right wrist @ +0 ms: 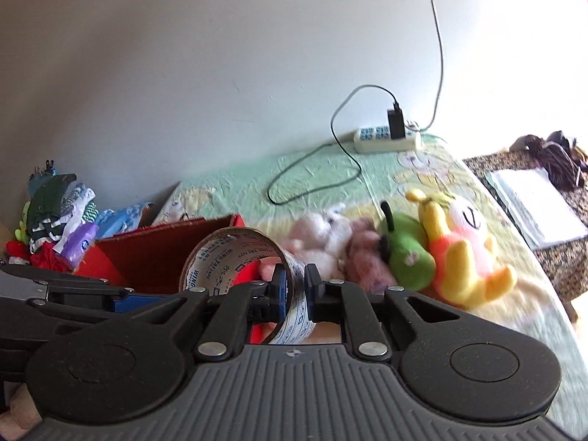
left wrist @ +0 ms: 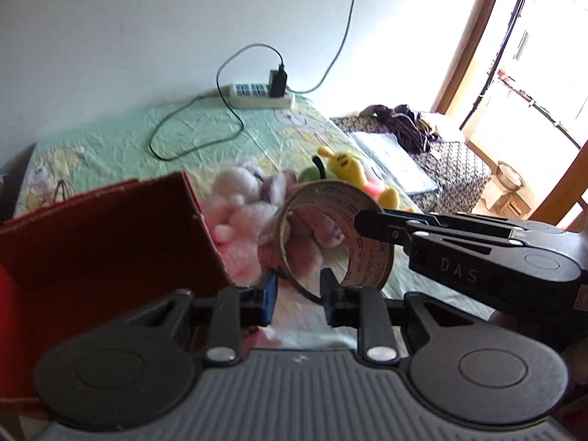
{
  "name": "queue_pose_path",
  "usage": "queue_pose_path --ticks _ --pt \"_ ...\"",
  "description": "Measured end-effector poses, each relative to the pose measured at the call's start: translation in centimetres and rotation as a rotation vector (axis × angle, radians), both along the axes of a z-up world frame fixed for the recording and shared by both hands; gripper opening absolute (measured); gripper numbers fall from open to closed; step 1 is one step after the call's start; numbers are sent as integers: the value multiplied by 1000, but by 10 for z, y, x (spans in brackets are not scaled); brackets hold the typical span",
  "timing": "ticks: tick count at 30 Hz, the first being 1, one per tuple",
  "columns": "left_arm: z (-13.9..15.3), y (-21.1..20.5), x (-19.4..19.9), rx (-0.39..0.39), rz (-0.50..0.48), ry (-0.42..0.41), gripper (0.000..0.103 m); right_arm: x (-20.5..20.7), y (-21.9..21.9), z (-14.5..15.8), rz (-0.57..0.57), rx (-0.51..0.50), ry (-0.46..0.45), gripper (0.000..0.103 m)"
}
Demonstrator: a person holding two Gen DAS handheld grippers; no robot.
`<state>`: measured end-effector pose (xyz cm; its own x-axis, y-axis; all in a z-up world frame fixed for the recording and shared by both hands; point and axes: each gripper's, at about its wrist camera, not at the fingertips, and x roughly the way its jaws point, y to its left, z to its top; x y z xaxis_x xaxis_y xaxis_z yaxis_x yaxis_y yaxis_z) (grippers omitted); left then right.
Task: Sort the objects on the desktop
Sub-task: 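Carry the tape roll with the right gripper over into the red box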
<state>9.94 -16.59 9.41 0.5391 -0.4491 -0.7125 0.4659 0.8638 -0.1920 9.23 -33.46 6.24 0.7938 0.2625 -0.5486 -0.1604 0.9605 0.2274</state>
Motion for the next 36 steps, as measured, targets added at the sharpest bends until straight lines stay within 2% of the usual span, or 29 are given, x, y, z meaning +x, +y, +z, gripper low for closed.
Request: queue_pose_path --ticks 3,6,15,22,27,33,36 --pt "12 21 5 13 46 -44 25 14 21 13 49 3 -51 13" --pt "13 52 18 21 109 -38 25 34 45 13 100 11 -42 13" --pt "-37 143 67 86 299 105 25 93 139 -24 264 10 181 13" --pt "-78 178 99 140 380 210 25 129 189 -57 333 -31 362 13" --pt "-95 192 110 157 418 243 25 149 204 -77 350 -33 446 13" --pt "-107 206 126 115 459 297 26 170 212 -96 359 -8 501 13" --pt "-108 209 126 102 465 303 30 176 213 -107 352 7 530 12"
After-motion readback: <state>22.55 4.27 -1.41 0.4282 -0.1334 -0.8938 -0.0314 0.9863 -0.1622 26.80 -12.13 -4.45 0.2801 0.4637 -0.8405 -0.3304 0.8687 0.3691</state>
